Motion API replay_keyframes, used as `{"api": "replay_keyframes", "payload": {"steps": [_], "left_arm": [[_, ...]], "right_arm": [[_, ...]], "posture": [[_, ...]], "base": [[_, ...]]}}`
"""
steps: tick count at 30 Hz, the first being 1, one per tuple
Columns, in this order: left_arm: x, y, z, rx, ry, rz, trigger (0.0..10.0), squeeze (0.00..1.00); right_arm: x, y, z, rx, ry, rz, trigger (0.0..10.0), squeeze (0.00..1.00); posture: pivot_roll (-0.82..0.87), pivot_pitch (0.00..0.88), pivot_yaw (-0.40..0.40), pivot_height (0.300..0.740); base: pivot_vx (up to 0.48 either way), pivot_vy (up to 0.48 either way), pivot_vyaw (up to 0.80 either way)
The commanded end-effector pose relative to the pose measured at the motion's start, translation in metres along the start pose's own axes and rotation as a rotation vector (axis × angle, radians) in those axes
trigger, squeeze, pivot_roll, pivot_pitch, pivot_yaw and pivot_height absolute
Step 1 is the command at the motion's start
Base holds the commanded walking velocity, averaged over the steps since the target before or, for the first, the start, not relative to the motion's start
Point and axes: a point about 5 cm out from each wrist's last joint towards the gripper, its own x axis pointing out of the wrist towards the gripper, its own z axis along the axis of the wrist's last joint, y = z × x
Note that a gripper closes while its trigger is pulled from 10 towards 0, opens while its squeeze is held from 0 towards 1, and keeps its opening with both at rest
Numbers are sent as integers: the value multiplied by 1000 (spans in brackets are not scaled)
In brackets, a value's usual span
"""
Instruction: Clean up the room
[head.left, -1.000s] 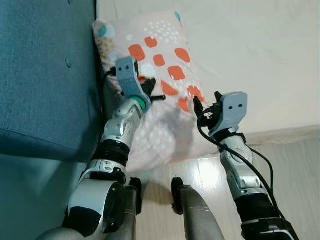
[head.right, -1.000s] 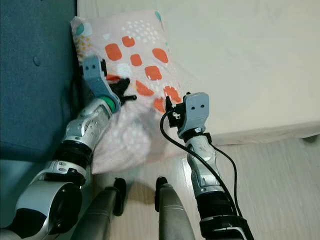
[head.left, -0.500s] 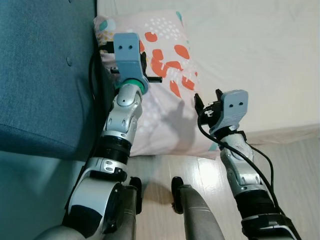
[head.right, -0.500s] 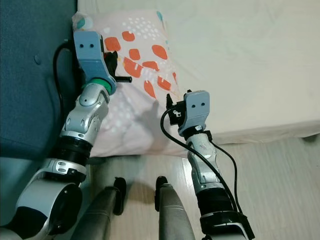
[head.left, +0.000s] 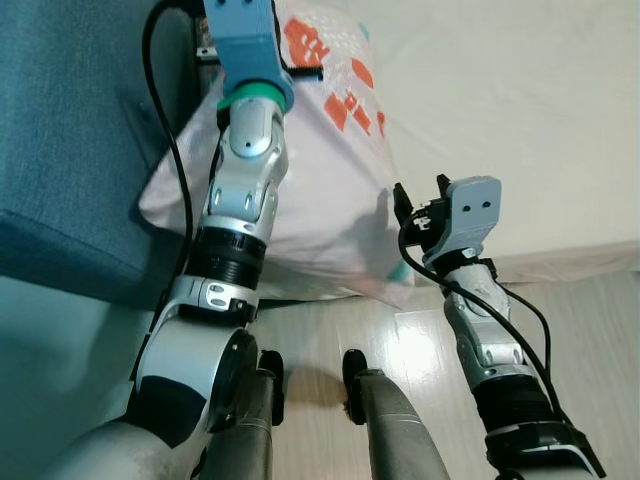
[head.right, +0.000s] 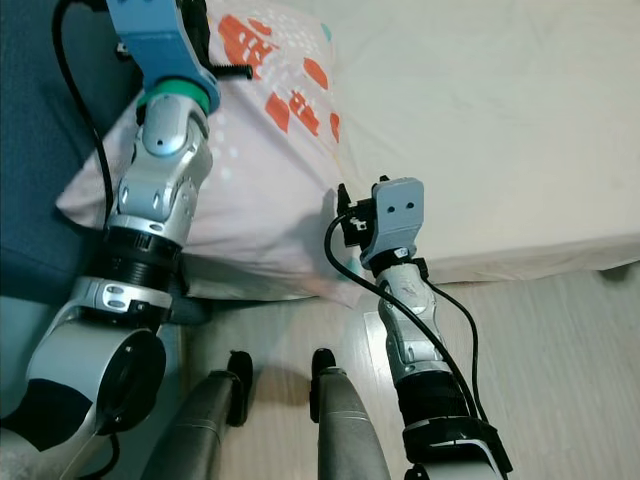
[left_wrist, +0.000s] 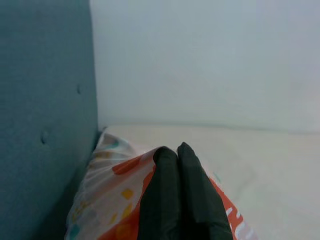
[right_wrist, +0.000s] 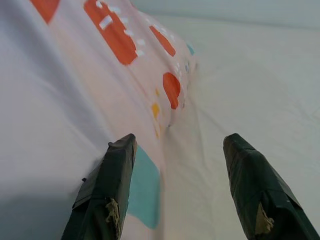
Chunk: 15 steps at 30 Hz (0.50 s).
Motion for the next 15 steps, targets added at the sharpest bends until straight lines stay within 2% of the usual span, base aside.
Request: {"api": "replay_keyframes", "payload": {"steps": [1, 4, 7, 8, 10, 14, 15], "left_arm": [[2, -6, 14, -29, -76, 0, 0, 0], [4, -8, 13, -26, -71, 7, 0, 0], [5, -10, 14, -28, -70, 7, 0, 0], [4, -12, 12, -29, -62, -2, 0, 0], [4, -13, 11, -29, -57, -7, 0, 0], [4, -13, 11, -29, -57, -7, 0, 0], [4, -13, 10, -27, -57, -7, 0, 0]], "right_arm": [[-7, -1, -10, 2, 32, -11, 10000, 0], [-9, -2, -14, -6, 52, -14, 10000, 0], [-12, -4, -26, -68, 135, -23, 10000, 0], [-14, -2, -40, 26, 205, 31, 10000, 0], [-15, 6, -44, 194, 220, 116, 10000, 0], [-15, 9, -44, 239, 219, 142, 10000, 0], [-15, 14, -45, 221, 239, 204, 10000, 0]], "posture": [[-84, 256, 68, 740], [-87, 261, 70, 740], [-89, 267, 73, 740], [-82, 277, 79, 740], [-76, 279, 79, 740], [-76, 279, 79, 740], [-63, 285, 76, 740]], "base": [[0, 0, 0], [0, 0, 0], [0, 0, 0], [0, 0, 0], [0, 0, 0], [0, 0, 0], [0, 0, 0]]}}
